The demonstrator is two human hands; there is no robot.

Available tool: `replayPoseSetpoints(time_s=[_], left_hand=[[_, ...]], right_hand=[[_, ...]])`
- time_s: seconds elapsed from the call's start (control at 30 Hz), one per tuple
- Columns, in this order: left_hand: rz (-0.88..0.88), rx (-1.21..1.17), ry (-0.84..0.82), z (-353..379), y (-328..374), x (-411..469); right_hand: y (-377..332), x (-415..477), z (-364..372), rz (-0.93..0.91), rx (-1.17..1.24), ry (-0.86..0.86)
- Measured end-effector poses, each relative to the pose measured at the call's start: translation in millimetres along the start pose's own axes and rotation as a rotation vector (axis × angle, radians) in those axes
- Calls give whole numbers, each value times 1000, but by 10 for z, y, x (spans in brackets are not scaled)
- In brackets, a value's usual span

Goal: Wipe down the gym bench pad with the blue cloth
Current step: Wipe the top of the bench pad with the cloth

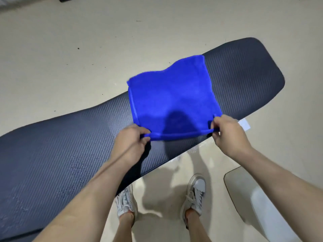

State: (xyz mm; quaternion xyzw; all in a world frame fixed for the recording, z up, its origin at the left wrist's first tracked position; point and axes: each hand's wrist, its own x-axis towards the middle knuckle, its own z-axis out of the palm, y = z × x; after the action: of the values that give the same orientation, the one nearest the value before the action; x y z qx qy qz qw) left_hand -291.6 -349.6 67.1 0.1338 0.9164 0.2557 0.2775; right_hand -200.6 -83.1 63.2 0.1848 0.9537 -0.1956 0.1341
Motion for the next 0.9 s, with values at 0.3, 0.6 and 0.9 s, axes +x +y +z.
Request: replayPoseSetpoints(time_s=[0.3,0.6,0.9], left_hand=[[36,287,-397,305,301,-421],[275,392,73,686,121,86],[189,420,235,444,113,454]], right_hand=[[80,-317,-48,99,-359,-165],[-788,-30,924,163,-238,-100],[-802,622,903,-4,-162,61]])
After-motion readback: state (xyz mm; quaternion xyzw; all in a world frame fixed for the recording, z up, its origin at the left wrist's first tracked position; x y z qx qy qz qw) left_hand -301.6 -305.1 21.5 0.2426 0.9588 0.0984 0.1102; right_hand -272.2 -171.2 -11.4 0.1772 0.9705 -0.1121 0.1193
